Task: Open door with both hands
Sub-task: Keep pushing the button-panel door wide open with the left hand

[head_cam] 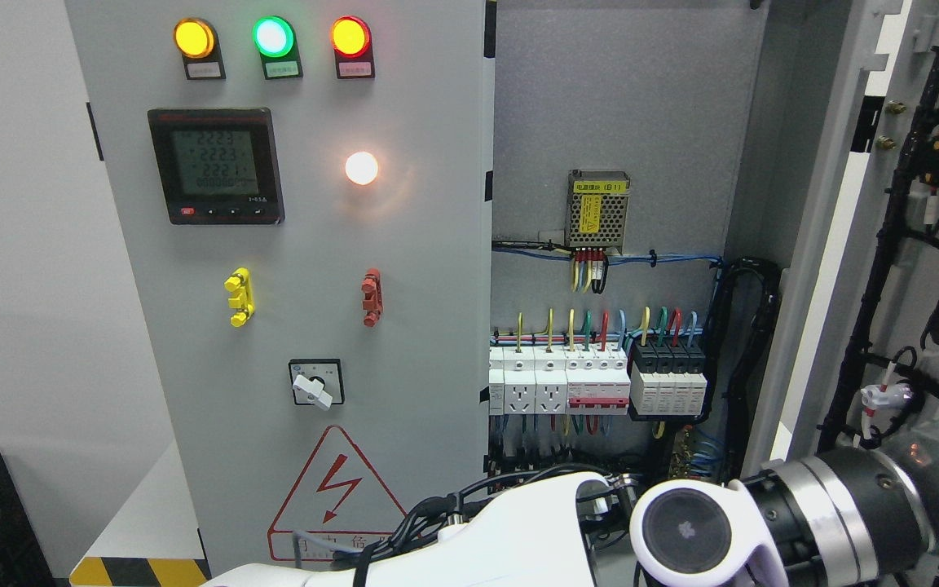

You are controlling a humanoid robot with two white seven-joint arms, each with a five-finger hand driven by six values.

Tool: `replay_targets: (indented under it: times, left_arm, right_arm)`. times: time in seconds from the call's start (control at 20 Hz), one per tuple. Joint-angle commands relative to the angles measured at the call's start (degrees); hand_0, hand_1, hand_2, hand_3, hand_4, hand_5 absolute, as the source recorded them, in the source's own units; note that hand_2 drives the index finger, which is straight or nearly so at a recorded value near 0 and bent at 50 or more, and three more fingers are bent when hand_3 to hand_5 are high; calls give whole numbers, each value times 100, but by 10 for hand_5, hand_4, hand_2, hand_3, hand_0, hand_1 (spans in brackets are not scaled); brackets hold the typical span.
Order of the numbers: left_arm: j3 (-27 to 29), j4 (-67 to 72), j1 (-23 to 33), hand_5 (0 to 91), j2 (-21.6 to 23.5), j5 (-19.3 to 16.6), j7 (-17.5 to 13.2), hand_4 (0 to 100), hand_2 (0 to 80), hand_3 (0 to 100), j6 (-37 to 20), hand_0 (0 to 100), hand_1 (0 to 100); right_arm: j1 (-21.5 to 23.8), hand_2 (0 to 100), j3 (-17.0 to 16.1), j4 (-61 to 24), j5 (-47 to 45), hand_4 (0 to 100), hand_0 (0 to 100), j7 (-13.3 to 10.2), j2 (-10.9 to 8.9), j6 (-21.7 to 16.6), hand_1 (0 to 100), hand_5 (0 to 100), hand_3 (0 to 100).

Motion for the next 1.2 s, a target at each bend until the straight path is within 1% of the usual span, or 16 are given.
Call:
replay_targets:
  times: [0.0, 0.55, 0.85, 0.95, 1.15]
  left_arm:
    - [-68, 36, -31, 0, -14, -8, -11, 0, 0, 0, 41, 0, 0]
    - [19, -395, -22, 0, 495, 10, -11, 0, 0, 0, 49, 0, 0]
    - [107, -632, 13, 0, 873, 36, -11, 0, 0, 0, 58, 0, 0]
    - [107, -807, 31, 0, 1101, 115, -11, 0, 0, 0, 67, 0, 0]
    - [116, -1185, 127, 0, 1681, 159, -20, 0, 0, 0, 58, 0, 0]
  right_arm:
    - [0, 0, 0, 1, -62, 0, 0, -1, 0, 1, 0, 0, 0]
    - [0, 0, 0, 1, -62, 0, 0, -1, 0, 1, 0, 0, 0]
    - [0, 0, 0, 1, -62, 0, 0, -1, 0, 1, 0, 0, 0]
    - [0, 0, 0, 1, -62, 0, 0, -1, 0, 1, 0, 0, 0]
    - [0, 0, 0, 1, -62, 0, 0, -1, 0, 1, 0, 0, 0]
